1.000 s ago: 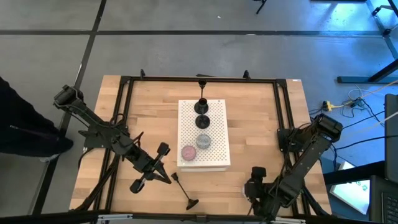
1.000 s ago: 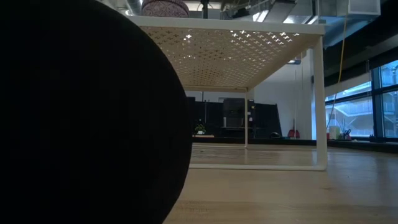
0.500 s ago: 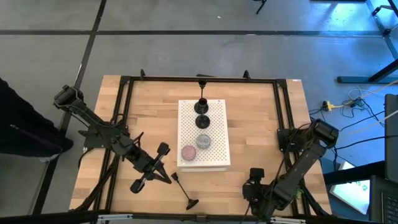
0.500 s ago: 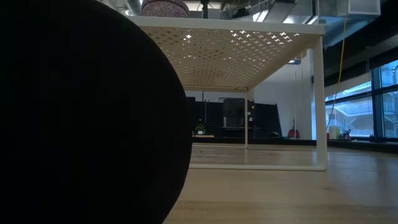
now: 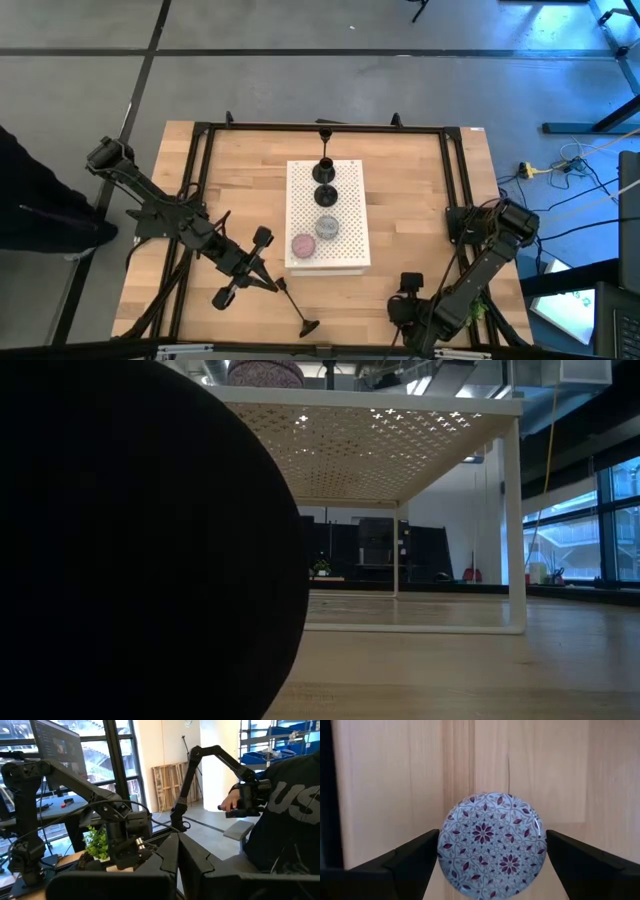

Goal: Pick & Place candle stick holders
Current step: Put the red patterned scented candle on the shelf

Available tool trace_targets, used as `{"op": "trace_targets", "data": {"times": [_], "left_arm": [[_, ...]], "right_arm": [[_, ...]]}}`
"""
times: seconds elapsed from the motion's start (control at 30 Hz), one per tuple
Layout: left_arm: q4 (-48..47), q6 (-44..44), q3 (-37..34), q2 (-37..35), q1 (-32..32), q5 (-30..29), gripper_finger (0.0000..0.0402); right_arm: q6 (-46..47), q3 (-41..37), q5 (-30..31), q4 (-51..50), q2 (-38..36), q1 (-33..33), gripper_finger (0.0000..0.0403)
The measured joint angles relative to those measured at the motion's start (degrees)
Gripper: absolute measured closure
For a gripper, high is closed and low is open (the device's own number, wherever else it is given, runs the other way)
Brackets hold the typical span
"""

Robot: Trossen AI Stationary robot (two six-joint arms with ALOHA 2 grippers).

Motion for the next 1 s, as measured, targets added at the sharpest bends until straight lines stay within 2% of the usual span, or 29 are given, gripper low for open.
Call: {"op": "trace_targets", "data": {"times": [0.3, 0.53, 0.87, 1.0], "left_arm": [[0.0, 0.0, 0.0, 0.0, 0.0, 0.0, 0.04], [0.0, 0.0, 0.0, 0.0, 0.0, 0.0, 0.04], [-0.3, 0.0, 0.0, 0.0, 0.0, -0.1, 0.0399], [-0.4, 0.0, 0.0, 0.0, 0.0, -0.1, 0.04]], "right_arm": [[0.1, 0.0, -0.5, 0.2, 1.8, -0.3, 0.0045], [1.5, 0.0, -0.3, 1.3, 1.9, -1.6, 0.0107], [4.4, 0.3, -2.3, 1.3, 0.5, -2.2, 0.0107], [4.4, 4.1, -2.3, -3.3, 0.3, -2.3, 0.0107]]}}
